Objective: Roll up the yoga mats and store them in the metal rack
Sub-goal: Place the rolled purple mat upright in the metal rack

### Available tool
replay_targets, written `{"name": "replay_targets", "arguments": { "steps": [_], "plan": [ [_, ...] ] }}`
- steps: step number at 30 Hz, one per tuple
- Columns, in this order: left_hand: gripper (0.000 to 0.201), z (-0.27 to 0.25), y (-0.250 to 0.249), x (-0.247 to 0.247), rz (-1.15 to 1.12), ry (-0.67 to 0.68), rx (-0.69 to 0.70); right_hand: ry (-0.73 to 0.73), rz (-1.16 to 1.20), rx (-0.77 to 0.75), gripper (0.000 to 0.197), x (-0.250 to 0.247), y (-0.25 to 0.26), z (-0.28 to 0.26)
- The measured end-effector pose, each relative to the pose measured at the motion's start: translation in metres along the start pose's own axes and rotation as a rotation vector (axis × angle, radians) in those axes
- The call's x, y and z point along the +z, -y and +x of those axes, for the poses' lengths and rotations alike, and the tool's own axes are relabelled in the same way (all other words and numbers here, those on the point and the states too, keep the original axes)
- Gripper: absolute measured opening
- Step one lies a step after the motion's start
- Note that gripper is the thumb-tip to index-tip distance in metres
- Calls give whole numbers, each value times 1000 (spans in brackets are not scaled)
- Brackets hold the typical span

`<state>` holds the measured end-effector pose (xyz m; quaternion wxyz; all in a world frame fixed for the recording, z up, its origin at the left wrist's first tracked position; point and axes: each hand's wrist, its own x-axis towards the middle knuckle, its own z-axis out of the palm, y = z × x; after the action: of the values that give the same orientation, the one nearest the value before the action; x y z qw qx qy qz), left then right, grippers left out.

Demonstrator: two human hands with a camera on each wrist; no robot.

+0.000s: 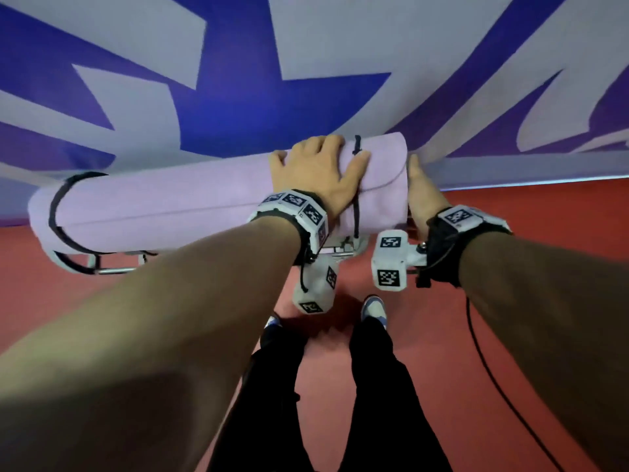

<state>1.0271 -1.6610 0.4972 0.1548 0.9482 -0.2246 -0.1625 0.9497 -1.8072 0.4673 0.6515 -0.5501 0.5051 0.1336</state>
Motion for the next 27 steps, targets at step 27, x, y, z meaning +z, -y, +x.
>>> {"name": "replay_targets", "arguments": {
  "steps": [27],
  "plan": [
    [50,9,-44,28,105,-149,-50,190,92,-8,25,-52,-29,42]
  ]
}}
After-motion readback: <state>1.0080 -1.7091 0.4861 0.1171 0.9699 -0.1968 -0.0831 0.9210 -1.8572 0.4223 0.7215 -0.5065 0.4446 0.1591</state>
